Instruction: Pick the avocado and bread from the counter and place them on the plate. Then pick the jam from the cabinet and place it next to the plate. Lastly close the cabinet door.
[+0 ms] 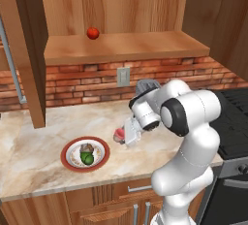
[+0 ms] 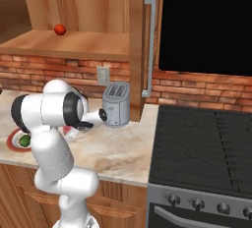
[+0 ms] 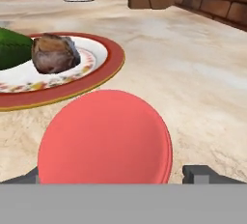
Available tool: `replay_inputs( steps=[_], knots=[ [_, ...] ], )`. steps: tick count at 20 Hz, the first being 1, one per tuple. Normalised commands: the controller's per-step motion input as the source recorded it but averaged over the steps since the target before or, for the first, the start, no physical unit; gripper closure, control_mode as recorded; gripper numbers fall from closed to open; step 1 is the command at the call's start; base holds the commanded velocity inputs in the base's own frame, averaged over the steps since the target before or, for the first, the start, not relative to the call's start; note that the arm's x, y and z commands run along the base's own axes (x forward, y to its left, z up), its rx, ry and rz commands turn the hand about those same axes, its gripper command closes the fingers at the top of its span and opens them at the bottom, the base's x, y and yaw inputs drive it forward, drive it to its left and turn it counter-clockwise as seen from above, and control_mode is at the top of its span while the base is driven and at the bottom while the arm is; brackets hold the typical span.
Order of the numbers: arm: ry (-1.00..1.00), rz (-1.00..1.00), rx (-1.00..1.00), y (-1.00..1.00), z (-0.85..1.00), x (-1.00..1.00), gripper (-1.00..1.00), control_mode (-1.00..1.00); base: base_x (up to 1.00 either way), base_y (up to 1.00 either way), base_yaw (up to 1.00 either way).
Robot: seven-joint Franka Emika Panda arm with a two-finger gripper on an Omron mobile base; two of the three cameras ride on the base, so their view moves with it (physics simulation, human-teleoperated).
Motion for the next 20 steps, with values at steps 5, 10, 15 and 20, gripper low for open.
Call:
replay_inputs(
  steps=[5, 10, 15, 20],
  knots=[
    [0.13, -0.20, 0.00, -0.09, -0.22, -0.13, -1.00, -1.00, 0.00, 0.00, 0.00],
    [0.10, -0.17, 0.00, -0.02, -0.05, -0.05, -1.00, -1.00, 0.00, 0.00, 0.00],
    [0.05, -0.15, 0.00, 0.00, 0.00, -0.22, -1.00, -1.00, 0.00, 0.00, 0.00],
    [0.00, -0.11, 0.00, 0.00, 0.10, -0.53, -1.00, -1.00, 0.00, 0.00, 0.00]
  ],
)
